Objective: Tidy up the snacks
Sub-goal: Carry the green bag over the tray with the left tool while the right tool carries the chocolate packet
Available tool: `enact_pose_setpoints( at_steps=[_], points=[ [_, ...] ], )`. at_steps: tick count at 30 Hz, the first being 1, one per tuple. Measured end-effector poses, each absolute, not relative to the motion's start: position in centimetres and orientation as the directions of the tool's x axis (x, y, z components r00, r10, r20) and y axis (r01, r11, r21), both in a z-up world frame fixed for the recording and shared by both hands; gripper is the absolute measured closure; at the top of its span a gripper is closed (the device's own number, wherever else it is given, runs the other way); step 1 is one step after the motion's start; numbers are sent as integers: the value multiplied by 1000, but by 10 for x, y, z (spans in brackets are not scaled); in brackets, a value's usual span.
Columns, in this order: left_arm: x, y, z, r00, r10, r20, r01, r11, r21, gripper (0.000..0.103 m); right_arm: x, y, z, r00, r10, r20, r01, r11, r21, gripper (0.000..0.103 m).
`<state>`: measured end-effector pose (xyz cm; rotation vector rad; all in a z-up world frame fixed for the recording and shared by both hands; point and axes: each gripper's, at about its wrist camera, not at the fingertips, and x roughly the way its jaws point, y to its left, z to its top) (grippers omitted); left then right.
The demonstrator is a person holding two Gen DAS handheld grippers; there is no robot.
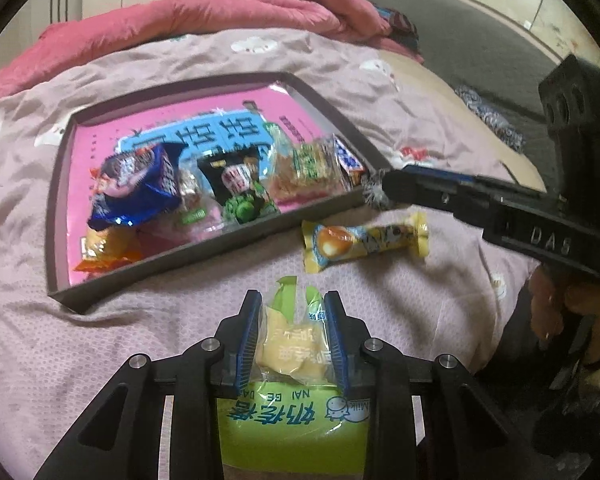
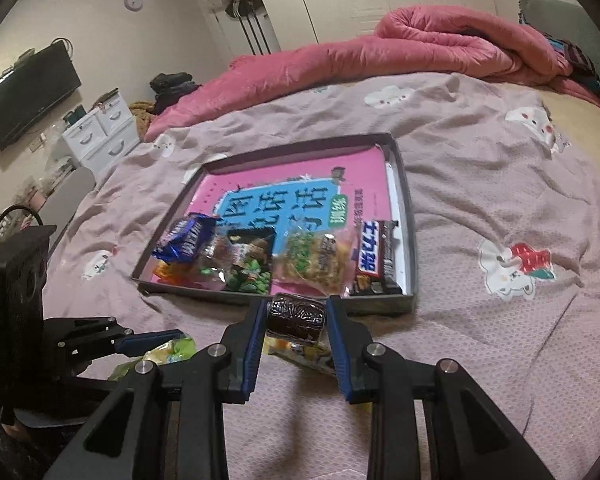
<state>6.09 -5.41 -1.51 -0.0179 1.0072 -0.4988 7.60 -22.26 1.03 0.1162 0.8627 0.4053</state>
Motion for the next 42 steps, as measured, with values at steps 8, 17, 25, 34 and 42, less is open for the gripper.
enact_pose_setpoints(
  at_steps=[8,17,25,34,42],
  points=[
    [60,-45,5,509,-398,-763,366,903,-227,70,75,-219,18,600,410,-686,-316,910,267,72],
    [64,-20,24,576,-383,-722,298,921,-250,70,77,-215,26,622,416,-664,-325,908,264,72],
    [75,9,36,637,-344,-690,214,939,-271,70,79,-209,28,632,424,-649,-336,904,263,72],
    [84,44,44,699,-279,-659,118,953,-279,70,82,-209,26,635,420,-648,-325,907,269,72],
    [96,63,30,700,-240,-672,51,956,-288,70,88,-212,24,642,413,-645,-305,910,280,72]
  ],
)
